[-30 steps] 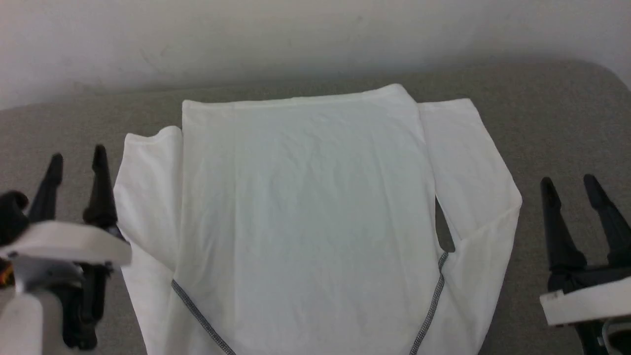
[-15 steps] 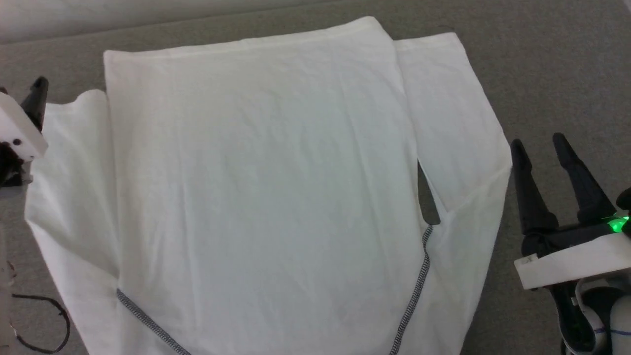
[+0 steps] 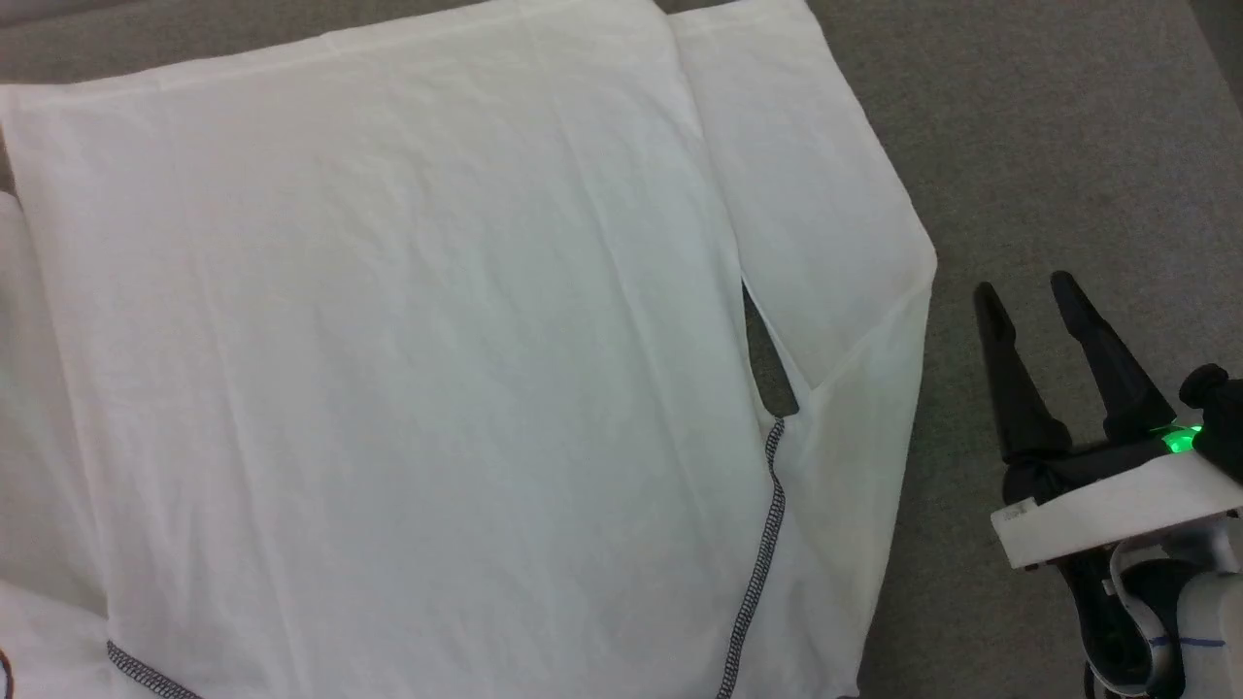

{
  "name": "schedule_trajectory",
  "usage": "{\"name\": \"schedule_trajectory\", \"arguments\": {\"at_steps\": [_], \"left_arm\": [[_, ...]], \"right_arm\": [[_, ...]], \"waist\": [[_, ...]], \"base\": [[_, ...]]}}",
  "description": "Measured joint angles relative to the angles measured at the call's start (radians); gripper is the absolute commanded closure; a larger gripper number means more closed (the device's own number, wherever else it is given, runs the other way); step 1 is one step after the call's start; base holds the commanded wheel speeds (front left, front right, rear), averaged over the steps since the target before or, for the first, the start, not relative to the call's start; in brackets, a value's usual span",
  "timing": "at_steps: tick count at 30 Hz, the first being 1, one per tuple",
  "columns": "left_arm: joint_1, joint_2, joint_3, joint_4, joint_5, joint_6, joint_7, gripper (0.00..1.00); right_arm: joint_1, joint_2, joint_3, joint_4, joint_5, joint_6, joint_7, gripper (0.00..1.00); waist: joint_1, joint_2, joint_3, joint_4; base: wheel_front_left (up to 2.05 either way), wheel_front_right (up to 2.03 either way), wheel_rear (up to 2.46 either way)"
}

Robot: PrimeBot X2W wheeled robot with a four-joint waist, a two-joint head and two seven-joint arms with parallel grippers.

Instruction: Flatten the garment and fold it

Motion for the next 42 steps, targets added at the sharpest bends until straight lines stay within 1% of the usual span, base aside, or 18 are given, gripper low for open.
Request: {"name": "schedule_trajectory", "arguments": {"at_steps": [1,2,3,5,8,15,19,23,26,27,28,34,36,39,42], "left_arm": [[0.001,0.010,-0.002,-0.002,-0.002,0.000,0.027,0.56],[0.001,0.018,-0.002,-0.010,-0.007,0.001,0.049,0.90],[0.001,0.024,-0.002,-0.019,-0.007,0.003,0.064,1.00],[0.005,0.020,0.001,-0.036,-0.019,0.007,0.082,1.00],[0.027,-0.004,0.005,-0.064,-0.026,0.024,0.058,1.00],[0.120,-0.056,0.001,-0.109,0.009,0.025,-0.127,1.00],[0.158,-0.072,0.010,-0.161,0.033,0.048,-0.222,1.00],[0.192,-0.047,0.046,-0.185,0.048,0.058,-0.285,1.00],[0.228,-0.008,0.091,-0.177,0.049,0.057,-0.329,1.00],[0.241,0.006,0.107,-0.174,0.047,0.050,-0.343,1.00],[0.266,0.032,0.132,-0.169,0.046,0.041,-0.367,1.00],[0.332,0.093,0.184,-0.161,0.048,0.020,-0.404,1.00],[0.349,0.097,0.189,-0.177,0.044,0.000,-0.417,1.00],[0.378,0.090,0.183,-0.231,0.044,-0.014,-0.432,1.00],[0.410,0.054,0.160,-0.315,0.039,-0.020,-0.440,1.00]], "right_arm": [[0.000,-0.001,-0.001,0.002,0.002,0.000,0.000,0.00],[0.000,-0.003,-0.002,0.005,0.002,0.000,0.000,0.00],[0.000,-0.004,-0.003,0.007,0.002,0.000,0.000,0.00],[-0.005,-0.005,-0.003,0.010,0.004,0.000,0.000,0.00],[-0.011,-0.007,-0.007,0.010,0.009,0.000,0.002,0.00],[0.006,-0.007,-0.042,0.004,0.005,0.000,0.013,0.00],[0.040,-0.002,-0.076,-0.009,-0.009,0.000,0.030,0.00],[0.076,0.008,-0.105,-0.029,-0.024,0.000,0.053,0.00],[0.103,0.016,-0.126,-0.040,-0.035,0.000,0.066,0.00],[0.112,0.019,-0.134,-0.044,-0.037,0.000,0.073,0.00],[0.133,0.025,-0.151,-0.051,-0.044,0.000,0.080,0.00],[0.191,0.041,-0.187,-0.070,-0.053,0.000,0.107,0.00],[0.203,0.044,-0.192,-0.075,-0.055,0.000,0.114,0.00],[0.221,0.047,-0.195,-0.083,-0.060,0.000,0.127,0.00],[0.237,0.049,-0.195,-0.095,-0.061,0.000,0.137,0.00]], "waist": [[-0.0002,0.0000,0.006,-0.006],[-0.0002,0.0000,0.011,-0.011],[-0.0001,0.0000,0.015,-0.015],[0.0000,0.0000,0.018,-0.018],[0.0001,0.0000,0.012,-0.014],[0.0003,0.0000,-0.042,0.019],[0.0002,0.0000,-0.091,0.058],[0.0002,0.0000,-0.143,0.103],[0.0002,0.0000,-0.184,0.134],[0.0001,0.0000,-0.199,0.143],[0.0000,0.0000,-0.228,0.161],[0.0000,0.0000,-0.312,0.202],[-0.0001,-0.0001,-0.337,0.212],[-0.0001,0.0000,-0.374,0.221],[-0.0002,-0.0001,-0.408,0.225]], "base": [[0.00,0.00,0.00],[0.00,0.00,0.00],[0.00,0.00,0.00],[0.00,0.00,0.00],[0.00,0.00,0.00],[0.00,0.00,0.00],[0.00,0.00,0.00],[0.00,0.00,0.00],[0.00,0.00,0.00],[0.00,0.00,0.00],[0.00,0.00,0.00],[0.00,0.00,0.00],[0.00,0.00,0.00],[0.00,0.00,0.00],[0.00,0.00,0.00]]}}
